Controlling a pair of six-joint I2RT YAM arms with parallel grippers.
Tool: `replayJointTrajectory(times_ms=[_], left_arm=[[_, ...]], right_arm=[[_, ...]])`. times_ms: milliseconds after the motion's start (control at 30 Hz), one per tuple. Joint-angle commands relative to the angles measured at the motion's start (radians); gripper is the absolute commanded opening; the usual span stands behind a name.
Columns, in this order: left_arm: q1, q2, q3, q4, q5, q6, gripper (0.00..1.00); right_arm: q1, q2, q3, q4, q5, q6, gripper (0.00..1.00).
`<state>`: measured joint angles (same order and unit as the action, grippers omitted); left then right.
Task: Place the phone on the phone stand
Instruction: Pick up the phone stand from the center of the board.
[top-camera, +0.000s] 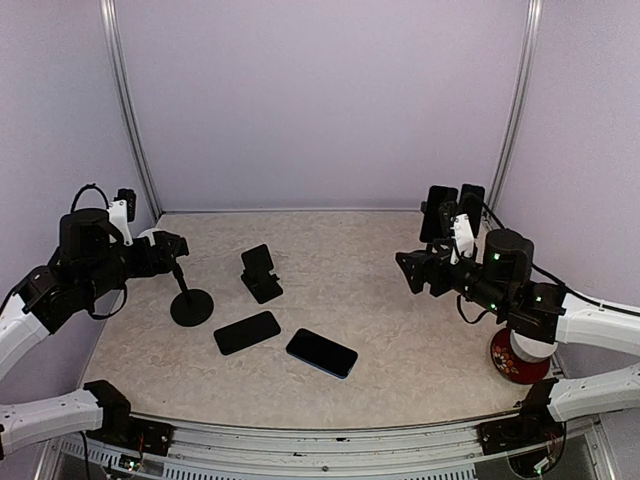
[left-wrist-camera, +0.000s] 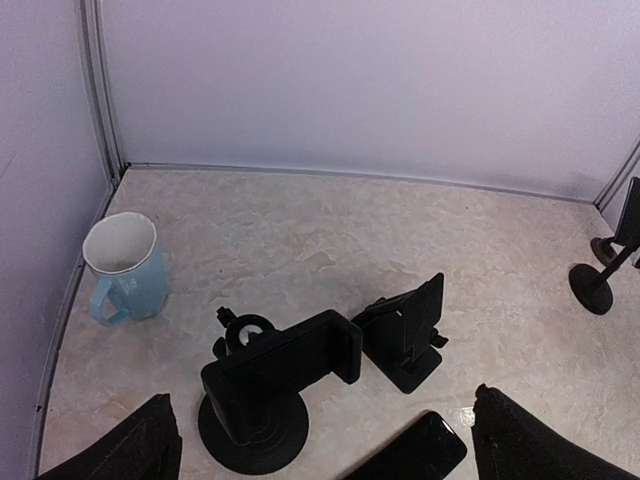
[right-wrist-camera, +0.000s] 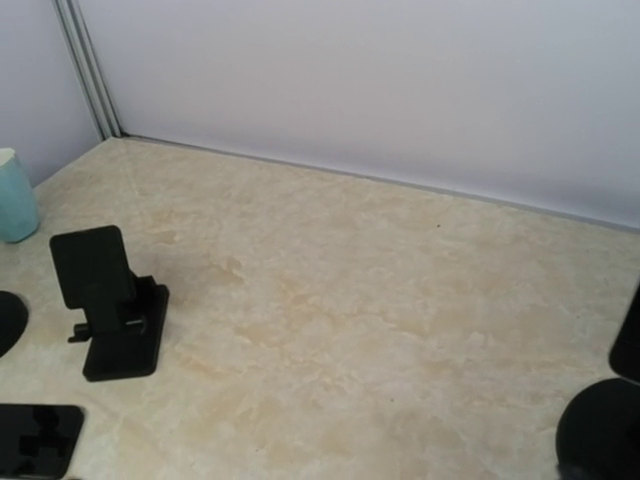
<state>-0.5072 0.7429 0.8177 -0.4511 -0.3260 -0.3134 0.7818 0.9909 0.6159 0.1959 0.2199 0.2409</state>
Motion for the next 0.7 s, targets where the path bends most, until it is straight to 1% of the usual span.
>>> replayJointTrajectory(times_ms=[0, 100, 200, 233, 300, 400, 567, 667], left_arm=[[0.090, 0.000, -0.055, 0.040, 0.181, 0.016, 0.99], [0.195, 0.012, -0.103, 0.099, 0.342, 0.046, 0.99], [0.333, 0.011, -0.143, 0.168, 0.510, 0.044, 0.99], [0.370, 0.015, -0.148, 0.183, 0.569, 0.039, 0.98], [0.422, 0.028, -0.154, 0.205, 0.645, 0.037, 0.94], [0.464, 0.042, -0.162, 0.225, 0.695, 0.046, 0.86], [0.468, 0.058, -0.154, 0.236, 0.707, 0.064, 0.80], [0.470, 0.066, -0.153, 0.231, 0.706, 0.067, 0.70]], right_arm=[[-0.014, 0.015, 0.033, 0.015, -0.017, 0.001, 1.00], [-0.015, 0.004, 0.023, 0.017, -0.019, -0.002, 1.00], [-0.019, -0.006, 0.015, 0.017, -0.018, -0.004, 1.00], [-0.020, -0.008, 0.021, 0.003, -0.017, 0.002, 1.00], [-0.021, -0.017, 0.020, -0.002, -0.021, 0.003, 1.00], [-0.022, -0.029, 0.003, 0.011, -0.019, -0.003, 1.00], [-0.023, -0.032, 0.006, 0.008, -0.031, 0.006, 1.00], [-0.023, -0.026, 0.012, 0.000, -0.033, 0.002, 1.00]])
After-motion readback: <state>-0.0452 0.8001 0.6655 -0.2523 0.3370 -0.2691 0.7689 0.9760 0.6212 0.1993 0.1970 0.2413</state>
